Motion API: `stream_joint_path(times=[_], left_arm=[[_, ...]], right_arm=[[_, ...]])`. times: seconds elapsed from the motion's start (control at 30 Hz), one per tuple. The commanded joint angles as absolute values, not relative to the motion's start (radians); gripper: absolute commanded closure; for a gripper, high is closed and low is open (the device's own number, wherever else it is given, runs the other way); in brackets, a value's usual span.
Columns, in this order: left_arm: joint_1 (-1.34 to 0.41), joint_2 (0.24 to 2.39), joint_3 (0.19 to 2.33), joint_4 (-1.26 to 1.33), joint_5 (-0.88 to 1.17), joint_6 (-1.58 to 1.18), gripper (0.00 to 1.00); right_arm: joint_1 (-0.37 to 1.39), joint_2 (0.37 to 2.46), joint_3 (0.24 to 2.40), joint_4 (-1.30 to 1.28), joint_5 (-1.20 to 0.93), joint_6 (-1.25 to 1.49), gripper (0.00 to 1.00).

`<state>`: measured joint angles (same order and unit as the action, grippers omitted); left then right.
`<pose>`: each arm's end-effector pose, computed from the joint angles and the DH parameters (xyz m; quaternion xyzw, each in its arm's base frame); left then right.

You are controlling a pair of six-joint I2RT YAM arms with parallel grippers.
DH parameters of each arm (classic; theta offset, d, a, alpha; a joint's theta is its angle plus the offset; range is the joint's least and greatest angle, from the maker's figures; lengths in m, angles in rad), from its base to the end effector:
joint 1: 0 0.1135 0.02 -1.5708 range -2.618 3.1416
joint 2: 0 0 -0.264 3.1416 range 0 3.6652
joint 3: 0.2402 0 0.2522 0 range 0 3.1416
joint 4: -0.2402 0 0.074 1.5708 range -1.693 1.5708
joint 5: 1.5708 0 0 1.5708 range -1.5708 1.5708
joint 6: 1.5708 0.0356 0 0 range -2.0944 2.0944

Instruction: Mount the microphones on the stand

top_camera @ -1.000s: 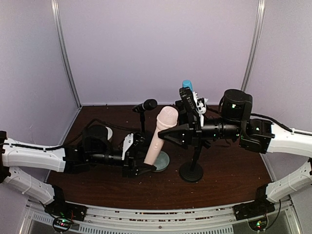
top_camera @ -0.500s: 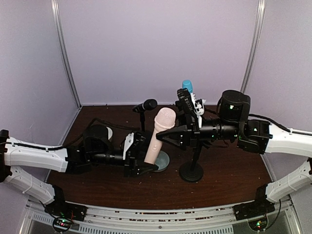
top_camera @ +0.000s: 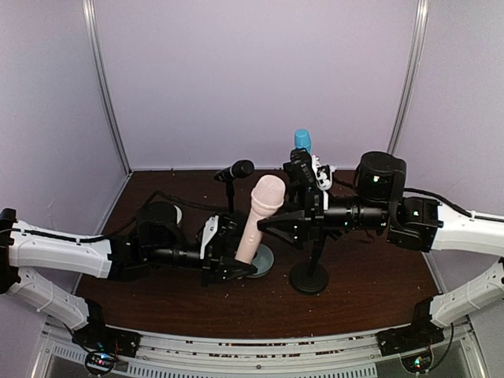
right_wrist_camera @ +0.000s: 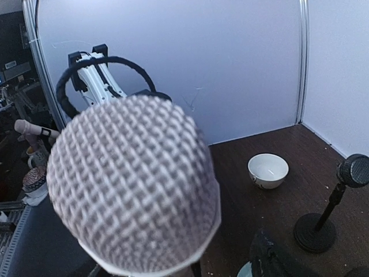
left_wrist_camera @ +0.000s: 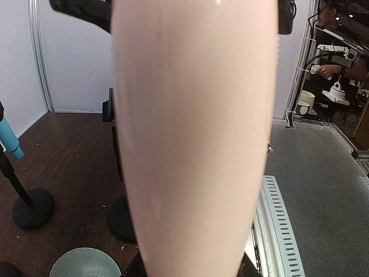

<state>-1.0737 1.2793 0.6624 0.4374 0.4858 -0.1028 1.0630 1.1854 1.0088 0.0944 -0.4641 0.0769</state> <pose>0.1201 -0.2562 0.2548 0.4840 0.5871 -0.4988 0.4151 0.1212 0.2506 0.3655 -0.4761 0.5568 0.4982 0.4638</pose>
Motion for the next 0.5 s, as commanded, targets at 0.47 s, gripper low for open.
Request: stream_joint_path(times=[0.47], left_arm=[[-1.076,1.267,0.686,0.427,0.505,-0.107,0.99]], right_arm=[[0.863,0.778,0.722,-0.358,0.061,0.303,0.34]])
